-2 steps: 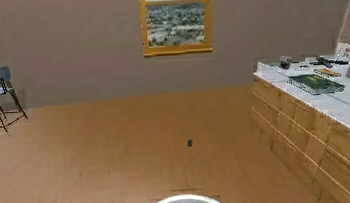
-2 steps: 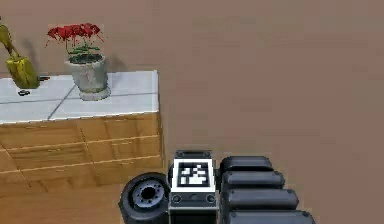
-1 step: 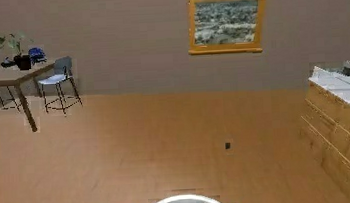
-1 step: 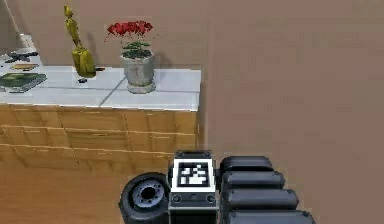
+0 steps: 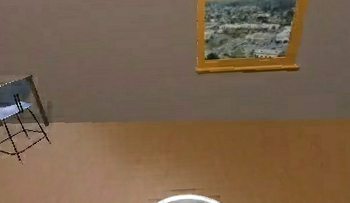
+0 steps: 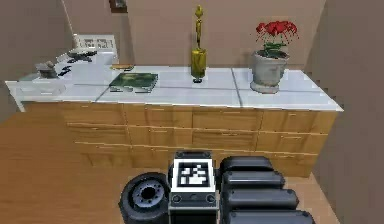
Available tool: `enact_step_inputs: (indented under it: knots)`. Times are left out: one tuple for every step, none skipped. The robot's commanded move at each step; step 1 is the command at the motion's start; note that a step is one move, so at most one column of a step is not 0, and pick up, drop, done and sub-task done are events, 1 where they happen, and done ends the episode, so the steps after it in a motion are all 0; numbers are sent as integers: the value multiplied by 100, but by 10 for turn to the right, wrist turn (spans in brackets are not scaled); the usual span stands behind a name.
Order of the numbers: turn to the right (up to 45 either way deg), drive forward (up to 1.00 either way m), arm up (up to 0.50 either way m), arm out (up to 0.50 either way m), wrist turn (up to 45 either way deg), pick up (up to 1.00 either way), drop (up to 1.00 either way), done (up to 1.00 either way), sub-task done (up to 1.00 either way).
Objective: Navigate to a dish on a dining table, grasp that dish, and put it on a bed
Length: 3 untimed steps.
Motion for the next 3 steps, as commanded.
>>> enact_step_inputs:
  knots:
    - [0,100,0,0,0,0,0,0,0]
    - [450,0,0,0,0,0,0,0,0]
    - [30,0,0,0,0,0,0,0,0]
